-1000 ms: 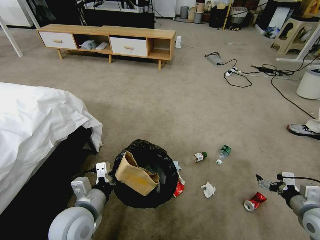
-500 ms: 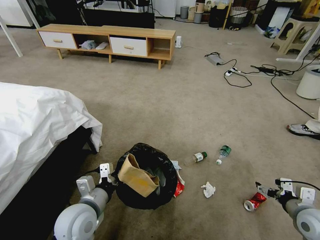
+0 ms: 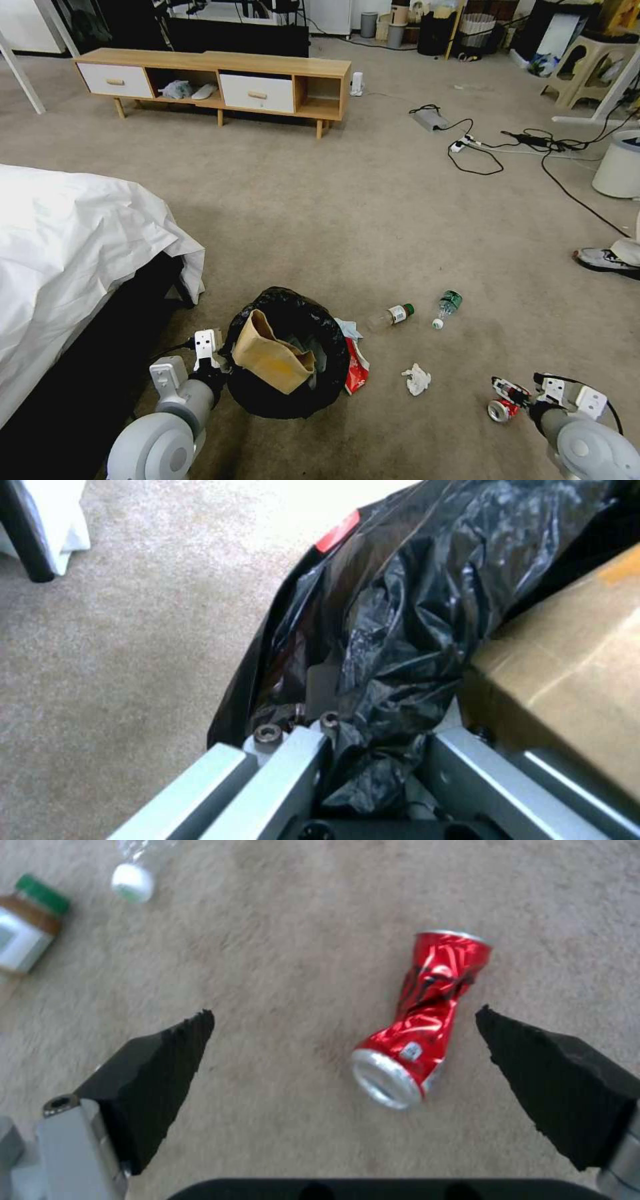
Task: Pick up the trash bin and place the garbage on the floor into it.
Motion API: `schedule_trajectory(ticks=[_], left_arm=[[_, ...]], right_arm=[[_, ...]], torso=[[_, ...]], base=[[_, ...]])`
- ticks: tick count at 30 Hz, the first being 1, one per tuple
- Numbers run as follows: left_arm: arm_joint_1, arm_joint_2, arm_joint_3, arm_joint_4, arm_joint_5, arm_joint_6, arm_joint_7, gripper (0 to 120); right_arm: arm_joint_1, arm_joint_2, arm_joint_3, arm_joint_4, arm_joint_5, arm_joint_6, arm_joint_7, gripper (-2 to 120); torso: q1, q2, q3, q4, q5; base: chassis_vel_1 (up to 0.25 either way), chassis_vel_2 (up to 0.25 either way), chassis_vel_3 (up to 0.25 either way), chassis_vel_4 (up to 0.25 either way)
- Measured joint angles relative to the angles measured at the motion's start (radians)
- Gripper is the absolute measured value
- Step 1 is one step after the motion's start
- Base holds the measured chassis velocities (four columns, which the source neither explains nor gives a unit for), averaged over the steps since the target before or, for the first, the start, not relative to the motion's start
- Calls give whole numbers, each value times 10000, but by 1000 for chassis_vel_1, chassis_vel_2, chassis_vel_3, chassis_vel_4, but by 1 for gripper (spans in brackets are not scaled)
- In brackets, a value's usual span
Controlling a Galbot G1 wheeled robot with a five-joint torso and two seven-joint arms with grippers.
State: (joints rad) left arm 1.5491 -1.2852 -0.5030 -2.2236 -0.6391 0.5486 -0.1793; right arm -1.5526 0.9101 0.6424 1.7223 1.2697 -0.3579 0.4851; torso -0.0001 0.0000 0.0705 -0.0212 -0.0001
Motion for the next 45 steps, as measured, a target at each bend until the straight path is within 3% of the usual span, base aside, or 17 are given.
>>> schedule_trajectory(ticks=[16,26,45], left_arm=[[66,208,22,-73,-2,-1,-12,0],[150,324,-9,-13,-9,-4,-12,0],[97,254,23,223,-8,-19,-15,0]], right_arm=[[384,871,339,-354,723,-51,405,100],[878,1339,393,-581,1590,-125,1201,100],[1749,920,372,-1619,2007,-310,1193,100]], torso=[[0,0,0,0,0],[0,0,0,1,2],[1,0,0,1,0]], base=[[0,0,0,0],[0,0,0,0],[0,0,0,0]])
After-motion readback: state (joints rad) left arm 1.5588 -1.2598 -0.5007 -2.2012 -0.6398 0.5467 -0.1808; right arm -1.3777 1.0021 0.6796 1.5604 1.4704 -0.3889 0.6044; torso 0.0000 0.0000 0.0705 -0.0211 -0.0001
